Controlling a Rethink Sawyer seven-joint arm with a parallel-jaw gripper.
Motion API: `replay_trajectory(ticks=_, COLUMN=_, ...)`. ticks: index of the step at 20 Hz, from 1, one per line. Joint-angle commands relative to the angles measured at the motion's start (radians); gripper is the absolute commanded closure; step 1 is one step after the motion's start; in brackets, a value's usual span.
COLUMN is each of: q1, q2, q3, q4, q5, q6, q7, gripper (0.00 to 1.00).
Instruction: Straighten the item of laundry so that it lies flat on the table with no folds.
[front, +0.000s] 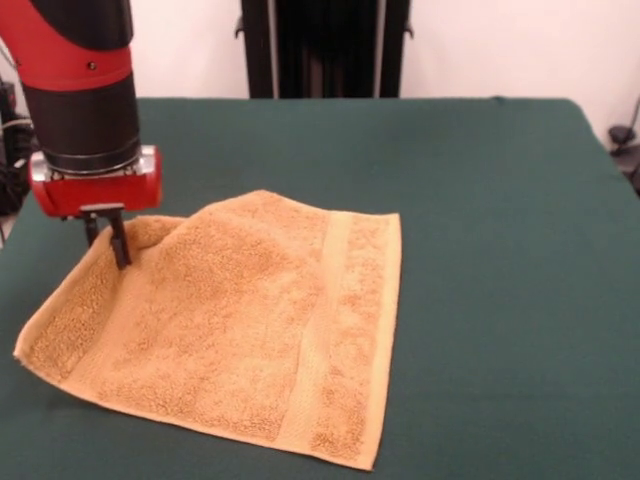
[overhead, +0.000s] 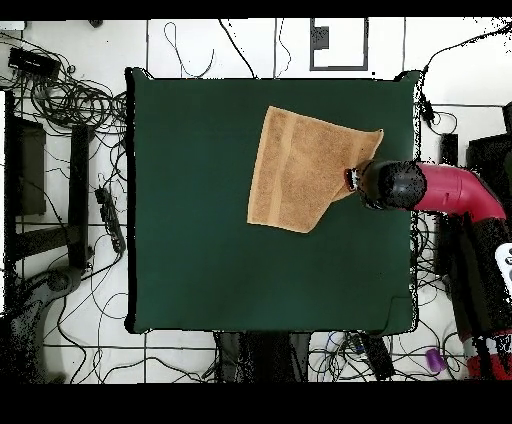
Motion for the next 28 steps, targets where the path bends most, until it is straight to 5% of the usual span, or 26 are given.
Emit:
replay_trajectory(ticks=1, q1=0.0, q2=0.024, q3=0.166, q4=0.058, q5=-0.055, q6=0.091, q7=-0.52, gripper=1.0)
replay_trajectory(ticks=4, q1=-0.013, q2=0.055, q3=0.199, q4=0.051, q5=-0.051, q6=0.111, q7=-0.617, gripper=1.0)
replay_trajectory(ticks=8, q1=-0.003, q2=0.036, q3=0.159, q4=0.07, q5=-0.052, q6=0.039, q7=-0.511, gripper=1.0)
replay_trajectory(ticks=14, q1=0.018, q2=0.032, q3=0.132, q4=0.055, q5=-0.04, q6=0.043, q7=-0.501, gripper=1.0)
replay_trajectory(ticks=28, q1=0.021, q2=0.063, q3=0.177, q4=0.027, q5=-0.067, q6=0.127, q7=-0.705, gripper=1.0)
